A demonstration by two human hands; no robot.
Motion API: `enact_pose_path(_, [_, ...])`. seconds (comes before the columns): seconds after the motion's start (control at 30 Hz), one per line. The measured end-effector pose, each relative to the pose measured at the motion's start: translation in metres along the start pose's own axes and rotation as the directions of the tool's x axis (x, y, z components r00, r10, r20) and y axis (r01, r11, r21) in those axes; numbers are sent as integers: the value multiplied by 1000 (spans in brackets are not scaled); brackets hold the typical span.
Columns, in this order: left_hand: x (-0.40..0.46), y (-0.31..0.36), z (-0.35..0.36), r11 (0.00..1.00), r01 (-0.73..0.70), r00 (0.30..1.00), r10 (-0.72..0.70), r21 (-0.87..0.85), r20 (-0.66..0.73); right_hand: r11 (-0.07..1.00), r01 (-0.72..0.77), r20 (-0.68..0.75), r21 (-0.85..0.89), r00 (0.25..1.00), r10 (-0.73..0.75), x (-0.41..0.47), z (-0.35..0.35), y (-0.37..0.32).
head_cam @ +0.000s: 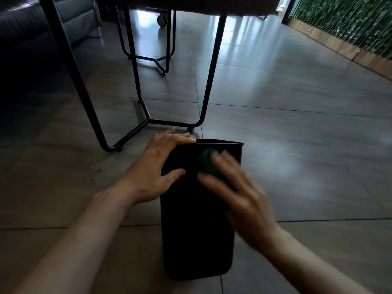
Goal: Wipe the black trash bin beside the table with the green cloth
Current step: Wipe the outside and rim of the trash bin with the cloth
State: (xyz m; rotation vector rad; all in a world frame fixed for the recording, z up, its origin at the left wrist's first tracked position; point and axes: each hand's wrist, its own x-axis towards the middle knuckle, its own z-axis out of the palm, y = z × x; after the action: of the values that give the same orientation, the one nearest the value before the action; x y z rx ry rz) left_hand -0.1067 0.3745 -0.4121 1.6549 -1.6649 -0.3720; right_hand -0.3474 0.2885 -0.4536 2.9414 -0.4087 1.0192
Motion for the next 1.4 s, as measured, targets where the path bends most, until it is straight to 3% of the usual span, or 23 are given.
enact_pose_path(0.07, [0, 0, -1, 1000, 8, 1000, -8, -11, -6, 989, -149, -95, -7, 984, 147, 26, -4, 8])
enact_pose_path(0.1, [1, 1, -1, 1000, 12, 1000, -12, -11, -6, 992, -125, -90, -26, 988, 122, 28, -2, 7])
enact_pose_path(0.2, [-1, 0, -2, 1000, 24, 1000, -23, 8, -9, 981, 193, 87, -33, 978, -189, -13, 13, -10])
enact_pose_path(0.27, [-1, 0, -1, 999, 34, 999, -34, 15, 1, 909, 417, 269, -5, 876, -401, -53, 18, -26])
enact_pose_path(0.33, [-2, 1, 0, 1000, 28, 999, -28, 8, 18, 854, 520, 365, -6, 796, -483, -71, 14, -29])
enact_pose_path(0.4, [-1, 2, -1, 1000, 25, 1000, -25, -1, 15, 914, 404, 286, 27, 873, -395, -56, 6, -20])
enact_pose_path(0.47, [0, 2, 0, 1000, 30, 999, -30, 0, 15, 987, 163, 147, 9, 976, -162, -24, -3, -11])
enact_pose_path(0.53, [0, 2, 0, 1000, 20, 1000, -20, 4, 18, 997, -15, 47, -70, 999, 19, 4, -7, -5])
enact_pose_path(0.6, [0, 3, 0, 1000, 19, 1000, -19, 2, 17, 993, -30, 44, -115, 998, 35, 8, -4, -10])
enact_pose_path(0.73, [-2, 3, 0, 999, 42, 999, -42, -2, 5, 967, 203, 198, -157, 965, -170, -44, 3, -37])
enact_pose_path(0.8, [-2, 3, -1, 999, 47, 999, -47, 0, -1, 962, 238, 283, -133, 939, -193, -64, -2, -46])
enact_pose_path(0.87, [-2, 4, -2, 999, 52, 999, -52, -4, -2, 994, 97, 298, -58, 952, -76, -69, -15, -43])
enact_pose_path(0.9, [-3, 3, -3, 998, 59, 998, -59, -11, 2, 998, -58, 278, 22, 959, 50, -68, -25, -38])
enact_pose_path(0.97, [-6, 1, -9, 996, 83, 996, -83, -35, 14, 853, -467, 237, 232, 878, 416, -58, -49, -23])
enact_pose_path(1.0, [-8, 0, -13, 994, 97, 995, -96, -48, 24, 679, -646, 255, 348, 762, 595, -49, -61, -14])
enact_pose_path(1.03, [-10, -2, -17, 992, 112, 993, -110, -59, 37, 416, -768, 314, 486, 598, 738, -41, -72, -4])
enact_pose_path(1.1, [-16, -6, -26, 989, 131, 991, -127, -74, 50, -199, -690, 498, 696, 265, 825, -32, -90, 19])
enact_pose_path(1.13, [-19, -8, -29, 988, 131, 991, -127, -76, 49, -409, -541, 573, 735, 171, 802, -29, -97, 29])
enact_pose_path(1.17, [-22, -10, -33, 989, 128, 991, -125, -74, 46, -503, -420, 599, 755, 132, 790, -26, -105, 38])
enact_pose_path(1.23, [-27, -14, -40, 991, 117, 992, -114, -62, 45, -503, -342, 571, 794, 136, 809, -19, -111, 55])
enact_pose_path(1.33, [-33, -19, -46, 994, 96, 995, -94, -57, 37, -391, -526, 547, 756, 179, 818, 0, -100, 65])
enact_pose_path(1.37, [-34, -19, -47, 994, 94, 995, -92, -62, 32, -287, -663, 517, 692, 177, 838, 6, -94, 66])
enact_pose_path(1.4, [-35, -19, -47, 993, 96, 995, -95, -68, 28, -92, -811, 442, 578, 217, 870, 11, -87, 66])
